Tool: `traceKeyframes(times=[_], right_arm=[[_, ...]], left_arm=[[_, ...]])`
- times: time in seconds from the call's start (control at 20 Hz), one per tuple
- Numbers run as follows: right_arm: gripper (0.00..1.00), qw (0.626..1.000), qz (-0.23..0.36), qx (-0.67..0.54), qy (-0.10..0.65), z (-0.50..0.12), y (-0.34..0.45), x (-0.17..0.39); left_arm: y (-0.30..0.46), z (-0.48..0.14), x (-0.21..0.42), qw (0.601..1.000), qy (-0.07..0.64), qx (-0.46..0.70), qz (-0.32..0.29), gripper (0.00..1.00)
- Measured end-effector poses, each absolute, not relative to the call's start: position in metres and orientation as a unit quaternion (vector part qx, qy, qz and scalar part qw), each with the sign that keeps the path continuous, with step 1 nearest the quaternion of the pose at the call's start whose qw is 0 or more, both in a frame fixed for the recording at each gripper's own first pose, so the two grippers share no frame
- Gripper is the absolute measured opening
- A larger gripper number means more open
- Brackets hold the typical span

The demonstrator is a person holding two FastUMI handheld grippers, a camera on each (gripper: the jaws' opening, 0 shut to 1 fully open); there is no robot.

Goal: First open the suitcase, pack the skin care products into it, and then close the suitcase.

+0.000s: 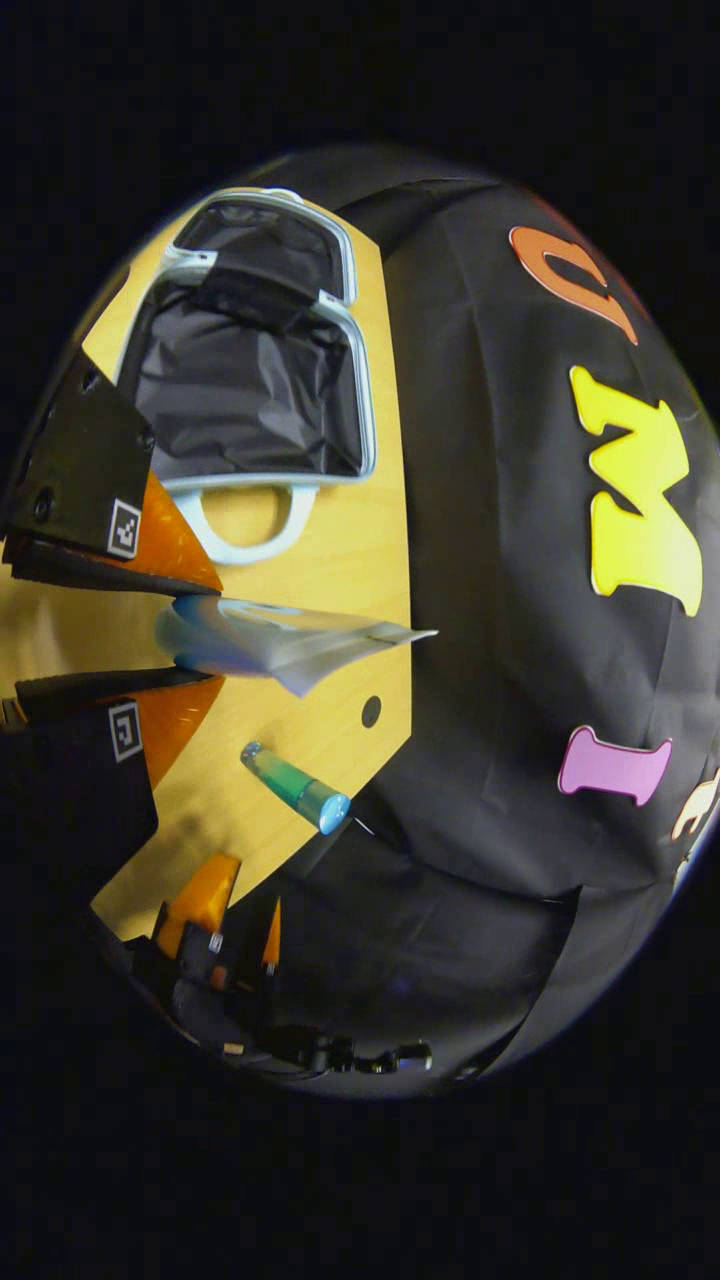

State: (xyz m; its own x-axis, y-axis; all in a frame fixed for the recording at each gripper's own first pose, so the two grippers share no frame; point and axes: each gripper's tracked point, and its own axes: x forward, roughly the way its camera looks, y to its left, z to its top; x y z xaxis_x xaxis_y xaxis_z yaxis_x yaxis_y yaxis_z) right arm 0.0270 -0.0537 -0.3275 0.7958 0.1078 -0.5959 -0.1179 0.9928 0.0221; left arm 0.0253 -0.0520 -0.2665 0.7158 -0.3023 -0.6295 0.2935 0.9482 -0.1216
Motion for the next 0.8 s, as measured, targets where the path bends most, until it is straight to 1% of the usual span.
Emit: traceKeyframes(times=[0.2, 0.35, 0.45, 0.5, 0.55, 0.65, 0.7, 0.8], right_arm=[[0.80, 0.944, 0.054, 0.014, 0.326, -0.358, -0.035, 0.073], [0.80, 0.934, 0.048, 0.045, 0.352, -0.383, -0.030, 0.088], [0.80, 0.932, 0.044, 0.057, 0.356, -0.391, -0.029, 0.094], [0.68, 0.932, 0.043, 0.059, 0.356, -0.389, -0.027, 0.099], [0.66, 0.931, 0.041, 0.059, 0.357, -0.390, -0.026, 0.103], [0.54, 0.931, 0.038, 0.061, 0.359, -0.394, -0.023, 0.111], [0.43, 0.931, 0.035, 0.059, 0.360, -0.392, -0.024, 0.111], [0.39, 0.930, 0.037, 0.055, 0.362, -0.391, -0.021, 0.114]], left_arm=[[-0.002, -0.254, 0.007, 0.930, 0.348, -0.006, -0.121, 0.37], [0.028, -0.246, -0.001, 0.932, 0.350, -0.008, -0.091, 0.38], [0.044, -0.243, -0.005, 0.934, 0.350, -0.007, -0.074, 0.38], [0.051, -0.242, -0.007, 0.934, 0.351, -0.007, -0.067, 0.37], [0.055, -0.242, -0.007, 0.934, 0.352, -0.010, -0.061, 0.38], [0.062, -0.242, -0.006, 0.933, 0.355, -0.018, -0.054, 0.38], [0.066, -0.242, -0.007, 0.933, 0.357, -0.019, -0.052, 0.38], [0.072, -0.242, -0.009, 0.931, 0.361, -0.024, -0.051, 0.38]])
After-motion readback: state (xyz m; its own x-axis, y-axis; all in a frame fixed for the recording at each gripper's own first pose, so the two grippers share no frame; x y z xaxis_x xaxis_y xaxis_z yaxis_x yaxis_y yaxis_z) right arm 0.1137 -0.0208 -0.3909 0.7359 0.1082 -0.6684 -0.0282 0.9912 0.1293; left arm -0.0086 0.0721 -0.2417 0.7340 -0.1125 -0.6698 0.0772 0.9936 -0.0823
